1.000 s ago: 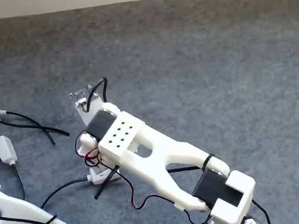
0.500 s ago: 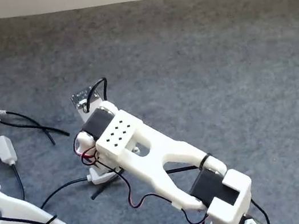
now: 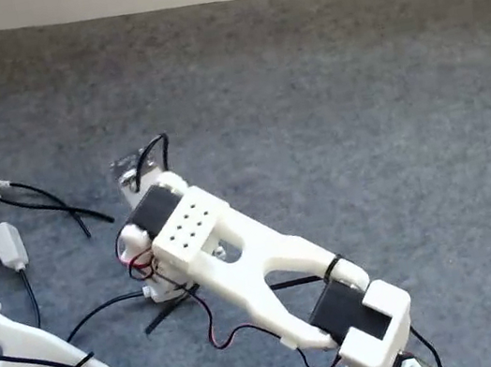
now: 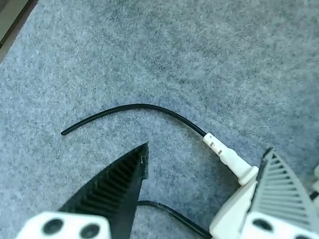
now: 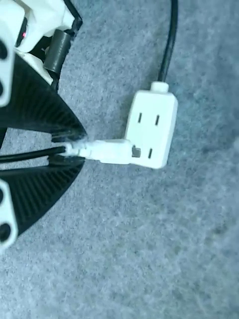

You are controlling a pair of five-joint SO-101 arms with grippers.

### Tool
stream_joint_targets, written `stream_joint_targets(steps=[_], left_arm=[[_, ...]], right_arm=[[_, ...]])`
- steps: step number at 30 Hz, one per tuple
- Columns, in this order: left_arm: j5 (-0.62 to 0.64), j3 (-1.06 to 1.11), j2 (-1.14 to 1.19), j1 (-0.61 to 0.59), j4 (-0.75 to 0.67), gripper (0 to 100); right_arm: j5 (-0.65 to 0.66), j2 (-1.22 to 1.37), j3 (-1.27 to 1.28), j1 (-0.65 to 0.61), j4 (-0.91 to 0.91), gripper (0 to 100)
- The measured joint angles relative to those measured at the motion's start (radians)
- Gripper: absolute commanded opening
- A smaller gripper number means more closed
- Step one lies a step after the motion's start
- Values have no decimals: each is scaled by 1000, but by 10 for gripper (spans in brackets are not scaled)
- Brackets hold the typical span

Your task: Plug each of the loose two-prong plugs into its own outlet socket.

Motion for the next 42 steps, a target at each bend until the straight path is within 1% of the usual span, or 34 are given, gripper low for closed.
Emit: stream_joint_targets(steps=[3,39,42], left_arm=[[0,0,0,0,0,348],[0,0,0,0,0,348],[0,0,0,0,0,348]], right_arm=[[0,0,0,-18,-17,5],[0,0,21,0,-43,5],[0,40,20,0,-43,5]])
